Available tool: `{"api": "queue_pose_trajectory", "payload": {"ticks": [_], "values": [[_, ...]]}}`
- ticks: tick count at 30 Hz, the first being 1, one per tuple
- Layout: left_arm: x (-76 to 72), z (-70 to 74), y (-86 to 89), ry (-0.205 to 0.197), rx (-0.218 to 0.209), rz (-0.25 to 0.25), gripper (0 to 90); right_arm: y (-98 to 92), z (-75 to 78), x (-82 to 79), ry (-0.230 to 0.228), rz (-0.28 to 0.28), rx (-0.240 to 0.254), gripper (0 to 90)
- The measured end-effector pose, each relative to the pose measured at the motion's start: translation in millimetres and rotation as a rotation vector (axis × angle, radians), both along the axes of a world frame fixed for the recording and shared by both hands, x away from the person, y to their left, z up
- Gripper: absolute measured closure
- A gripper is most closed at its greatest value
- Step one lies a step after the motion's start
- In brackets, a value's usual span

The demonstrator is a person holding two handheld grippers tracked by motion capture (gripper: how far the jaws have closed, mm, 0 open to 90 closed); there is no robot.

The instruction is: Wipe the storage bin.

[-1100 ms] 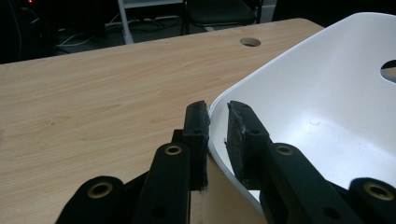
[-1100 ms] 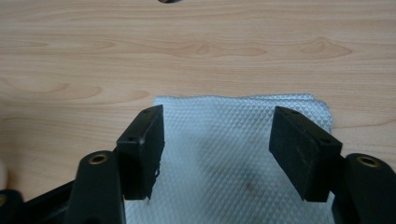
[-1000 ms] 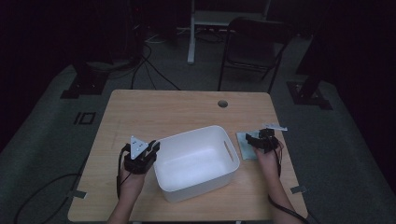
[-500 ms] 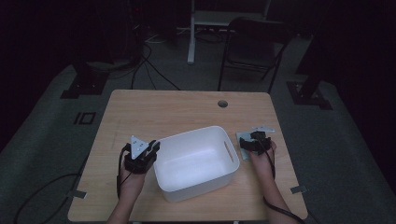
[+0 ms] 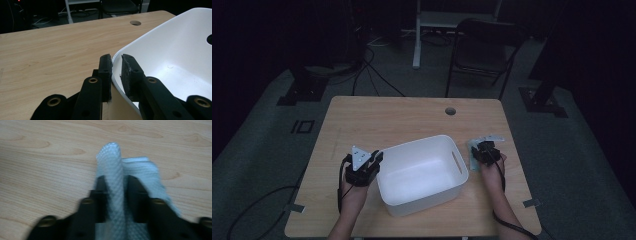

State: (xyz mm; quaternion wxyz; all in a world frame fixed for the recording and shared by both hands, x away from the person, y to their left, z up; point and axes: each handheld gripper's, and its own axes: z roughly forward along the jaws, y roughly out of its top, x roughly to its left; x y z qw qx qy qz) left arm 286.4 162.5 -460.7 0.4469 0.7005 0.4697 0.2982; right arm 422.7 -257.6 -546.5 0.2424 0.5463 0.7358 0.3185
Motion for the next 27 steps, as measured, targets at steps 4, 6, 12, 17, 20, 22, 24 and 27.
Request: {"api": "queue_pose_trajectory", "payload": {"ticks": [4, 6, 12, 17, 20, 22, 24, 27], "values": [[0.3, 0.3, 0.1, 0.001, 0.004, -0.003, 78.3, -6.4, 6.9, -3.5, 0.055, -0.006, 0.068, 84.4], [0.3, 0.3, 0.1, 0.001, 0.005, -0.004, 78.3, -11.0, 10.7, -8.2, 0.054, -0.004, 0.094, 84.5], [0.6, 0.2, -0.1, -0.001, 0.005, -0.002, 78.3, -20.6, 19.2, -29.0, 0.039, 0.016, 0.141, 84.5], [2.1, 0.7, -0.3, 0.003, 0.007, -0.003, 78.8, -27.5, 31.3, -65.1, 0.013, 0.067, 0.168, 84.5], [2.7, 0.8, 0.0, 0.003, 0.008, -0.007, 78.9, -29.2, 37.5, -76.4, 0.009, 0.081, 0.187, 84.5], [3.1, 0.9, 0.1, 0.004, 0.009, -0.006, 79.1, -29.1, 47.2, -93.1, -0.009, 0.108, 0.187, 84.5], [3.5, 1.0, 0.2, 0.005, 0.010, -0.008, 79.2, -28.0, 52.3, -103.4, -0.027, 0.127, 0.187, 84.5], [4.4, 1.0, 0.5, 0.006, 0.008, -0.008, 79.4, -27.1, 56.2, -111.1, -0.039, 0.151, 0.194, 84.5]]}}
